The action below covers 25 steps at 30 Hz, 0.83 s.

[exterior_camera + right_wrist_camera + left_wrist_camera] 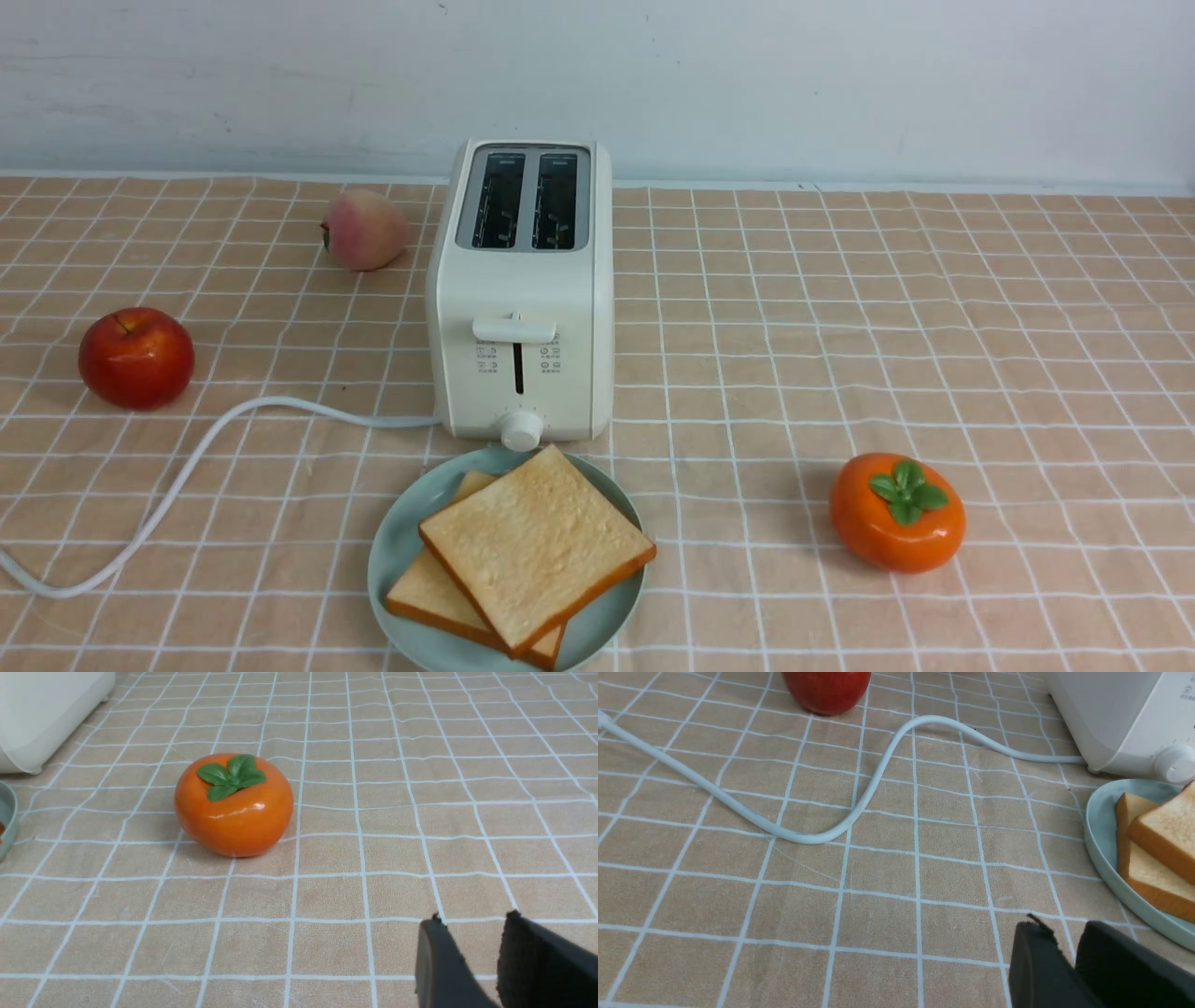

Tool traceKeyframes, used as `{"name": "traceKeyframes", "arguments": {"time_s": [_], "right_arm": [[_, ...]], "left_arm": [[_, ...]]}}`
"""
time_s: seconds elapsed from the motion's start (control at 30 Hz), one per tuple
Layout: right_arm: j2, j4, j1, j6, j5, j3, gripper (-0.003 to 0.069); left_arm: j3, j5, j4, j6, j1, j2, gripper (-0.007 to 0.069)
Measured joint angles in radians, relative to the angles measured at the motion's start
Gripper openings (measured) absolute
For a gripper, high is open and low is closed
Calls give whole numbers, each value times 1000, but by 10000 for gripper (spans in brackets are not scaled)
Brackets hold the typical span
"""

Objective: Take toasted bread from bread machine on light coffee tablecloth place on plate.

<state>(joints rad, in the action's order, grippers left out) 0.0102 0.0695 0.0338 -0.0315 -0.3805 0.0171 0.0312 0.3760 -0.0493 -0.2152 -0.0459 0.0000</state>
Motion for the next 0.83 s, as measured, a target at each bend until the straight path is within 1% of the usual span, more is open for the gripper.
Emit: {"name": "traceKeyframes", "arguments": {"time_s": [0.83], "right_arm": [[0,0,0,0,0,0,224]], "left_arm": [[0,0,0,0,0,0,155]]}}
